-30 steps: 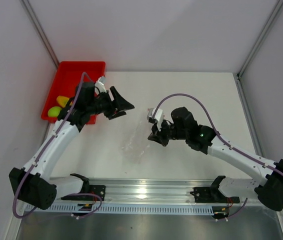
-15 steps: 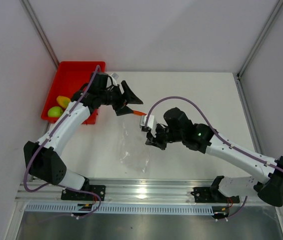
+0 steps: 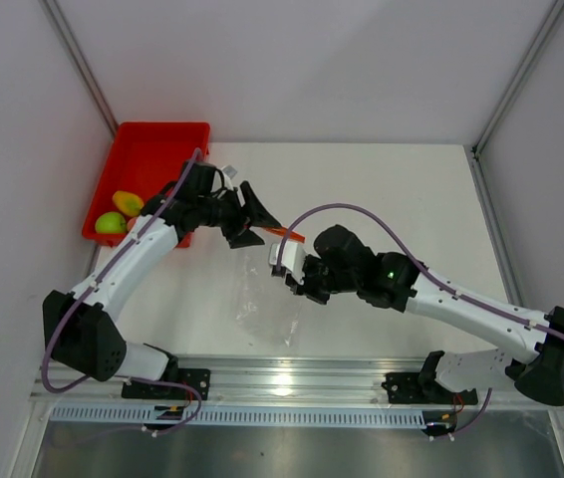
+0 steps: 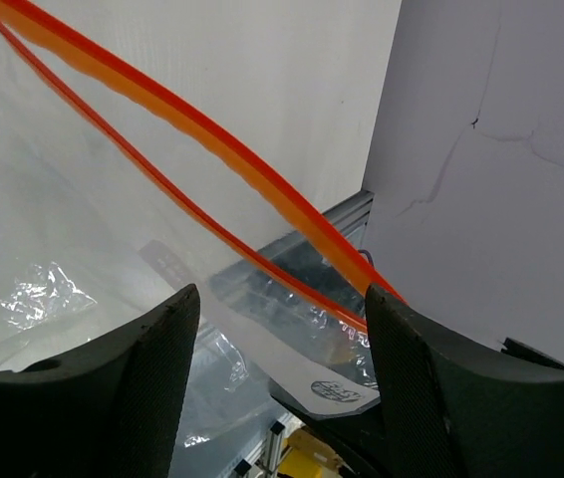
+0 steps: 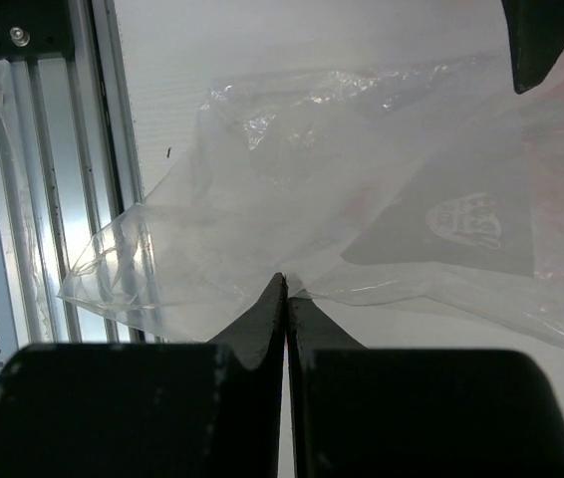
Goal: Place the food in the zip-top bag and seal the zipper
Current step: Pick up the zipper food storage bag at the center of the board.
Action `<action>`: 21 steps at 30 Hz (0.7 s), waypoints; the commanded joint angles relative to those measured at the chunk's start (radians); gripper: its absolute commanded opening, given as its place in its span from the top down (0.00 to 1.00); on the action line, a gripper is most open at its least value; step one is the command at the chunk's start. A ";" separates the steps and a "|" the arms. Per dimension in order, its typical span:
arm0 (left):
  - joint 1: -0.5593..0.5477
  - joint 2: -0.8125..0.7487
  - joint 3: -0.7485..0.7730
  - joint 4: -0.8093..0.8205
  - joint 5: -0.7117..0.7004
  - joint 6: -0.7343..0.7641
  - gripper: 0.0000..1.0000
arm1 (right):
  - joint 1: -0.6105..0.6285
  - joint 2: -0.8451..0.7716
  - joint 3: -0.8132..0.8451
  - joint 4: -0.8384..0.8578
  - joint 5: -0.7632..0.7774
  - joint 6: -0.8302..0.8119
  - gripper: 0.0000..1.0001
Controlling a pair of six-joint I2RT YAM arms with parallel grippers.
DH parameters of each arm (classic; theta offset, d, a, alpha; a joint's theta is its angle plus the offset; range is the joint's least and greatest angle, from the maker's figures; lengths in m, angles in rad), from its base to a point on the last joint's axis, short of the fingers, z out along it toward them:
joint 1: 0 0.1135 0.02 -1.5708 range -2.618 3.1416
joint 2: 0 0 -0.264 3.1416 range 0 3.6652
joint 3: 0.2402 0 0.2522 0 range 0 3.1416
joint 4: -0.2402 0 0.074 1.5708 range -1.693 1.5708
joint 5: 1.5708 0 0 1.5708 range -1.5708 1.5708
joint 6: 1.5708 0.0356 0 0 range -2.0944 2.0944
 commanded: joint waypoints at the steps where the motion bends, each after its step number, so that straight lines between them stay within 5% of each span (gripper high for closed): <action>1: -0.011 -0.029 0.006 0.004 0.030 0.038 0.33 | 0.022 -0.007 0.044 -0.022 0.053 -0.026 1.00; 11: -0.039 -0.048 -0.065 0.042 0.038 0.048 0.49 | 0.054 -0.013 0.044 -0.025 0.109 -0.033 1.00; 21: -0.067 -0.031 -0.060 0.031 0.067 0.074 0.41 | 0.072 -0.017 0.063 -0.052 0.153 -0.040 1.00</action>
